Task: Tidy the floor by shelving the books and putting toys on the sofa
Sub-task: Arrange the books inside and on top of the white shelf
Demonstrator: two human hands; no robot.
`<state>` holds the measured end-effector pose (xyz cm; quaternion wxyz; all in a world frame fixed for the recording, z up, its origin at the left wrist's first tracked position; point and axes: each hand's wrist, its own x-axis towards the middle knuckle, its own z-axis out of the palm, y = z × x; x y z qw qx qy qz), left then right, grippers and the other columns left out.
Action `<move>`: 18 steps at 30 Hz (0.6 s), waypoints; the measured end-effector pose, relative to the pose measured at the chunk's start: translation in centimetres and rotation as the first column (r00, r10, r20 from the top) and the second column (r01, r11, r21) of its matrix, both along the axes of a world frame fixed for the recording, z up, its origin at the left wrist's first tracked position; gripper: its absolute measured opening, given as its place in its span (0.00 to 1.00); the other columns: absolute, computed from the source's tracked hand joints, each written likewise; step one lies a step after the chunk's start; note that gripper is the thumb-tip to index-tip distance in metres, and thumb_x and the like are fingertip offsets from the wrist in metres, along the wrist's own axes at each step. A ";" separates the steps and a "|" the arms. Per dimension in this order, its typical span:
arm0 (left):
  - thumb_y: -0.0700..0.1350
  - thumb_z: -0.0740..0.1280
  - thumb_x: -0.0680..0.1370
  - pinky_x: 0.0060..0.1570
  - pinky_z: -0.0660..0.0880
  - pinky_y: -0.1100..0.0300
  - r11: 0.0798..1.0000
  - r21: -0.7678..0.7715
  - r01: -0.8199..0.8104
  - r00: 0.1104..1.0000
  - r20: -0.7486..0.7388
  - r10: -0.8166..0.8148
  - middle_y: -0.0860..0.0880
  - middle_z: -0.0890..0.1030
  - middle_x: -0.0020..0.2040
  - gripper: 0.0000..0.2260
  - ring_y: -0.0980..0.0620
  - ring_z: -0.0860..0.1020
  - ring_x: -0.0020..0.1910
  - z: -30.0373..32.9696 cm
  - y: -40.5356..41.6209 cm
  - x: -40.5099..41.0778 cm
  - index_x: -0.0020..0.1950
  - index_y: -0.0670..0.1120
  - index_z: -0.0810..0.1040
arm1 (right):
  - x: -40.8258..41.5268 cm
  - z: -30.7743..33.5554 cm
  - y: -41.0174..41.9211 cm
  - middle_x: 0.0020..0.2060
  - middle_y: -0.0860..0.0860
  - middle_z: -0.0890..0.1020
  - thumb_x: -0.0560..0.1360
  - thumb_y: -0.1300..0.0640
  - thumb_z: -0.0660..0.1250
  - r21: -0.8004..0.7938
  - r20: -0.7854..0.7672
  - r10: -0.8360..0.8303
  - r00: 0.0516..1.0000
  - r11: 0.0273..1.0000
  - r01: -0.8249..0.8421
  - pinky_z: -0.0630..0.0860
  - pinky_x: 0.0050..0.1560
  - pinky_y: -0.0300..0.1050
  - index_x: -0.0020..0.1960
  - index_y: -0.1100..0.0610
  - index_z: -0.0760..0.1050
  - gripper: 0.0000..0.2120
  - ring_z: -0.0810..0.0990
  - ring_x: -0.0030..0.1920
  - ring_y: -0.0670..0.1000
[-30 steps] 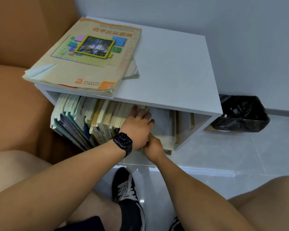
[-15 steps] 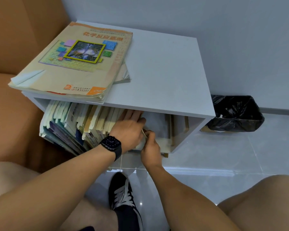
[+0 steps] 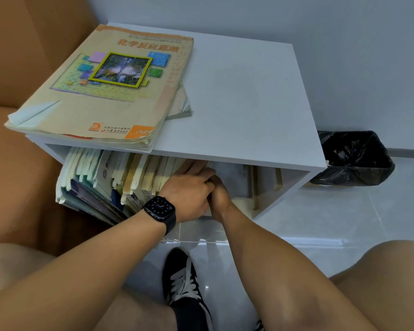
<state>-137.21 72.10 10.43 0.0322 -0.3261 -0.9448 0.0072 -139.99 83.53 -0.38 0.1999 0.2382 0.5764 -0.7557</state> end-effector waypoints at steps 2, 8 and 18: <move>0.50 0.64 0.71 0.68 0.66 0.51 1.000 -0.020 0.010 1.000 0.016 -0.009 0.51 0.80 0.61 0.13 0.45 0.71 0.67 -0.3 -0.3 -0.1 0.48 0.49 0.86 | -0.9 -0.2 0.0 0.48 0.55 0.86 0.84 0.48 0.54 -0.050 0.011 -0.023 1.000 0.998 0.024 0.78 0.53 0.45 0.56 0.54 0.81 0.18 0.83 0.52 0.52; 0.49 0.64 0.74 0.69 0.63 0.51 0.999 -0.033 0.023 0.997 0.075 -0.021 0.50 0.78 0.63 0.13 0.45 0.68 0.68 0.0 0.1 -0.4 0.53 0.48 0.84 | -1.3 -1.0 -0.9 0.39 0.53 0.83 0.85 0.50 0.55 -0.056 0.040 -0.049 0.998 0.997 0.052 0.75 0.49 0.43 0.49 0.54 0.77 0.15 0.80 0.47 0.51; 0.49 0.62 0.73 0.71 0.62 0.50 0.998 -0.024 0.057 0.996 0.069 -0.055 0.51 0.77 0.66 0.15 0.44 0.66 0.70 0.1 -0.1 -0.2 0.55 0.51 0.83 | -0.3 -3.4 2.8 0.65 0.54 0.81 0.71 0.41 0.67 -0.091 0.006 -0.104 0.995 0.990 0.104 0.67 0.75 0.53 0.70 0.55 0.76 0.31 0.77 0.68 0.53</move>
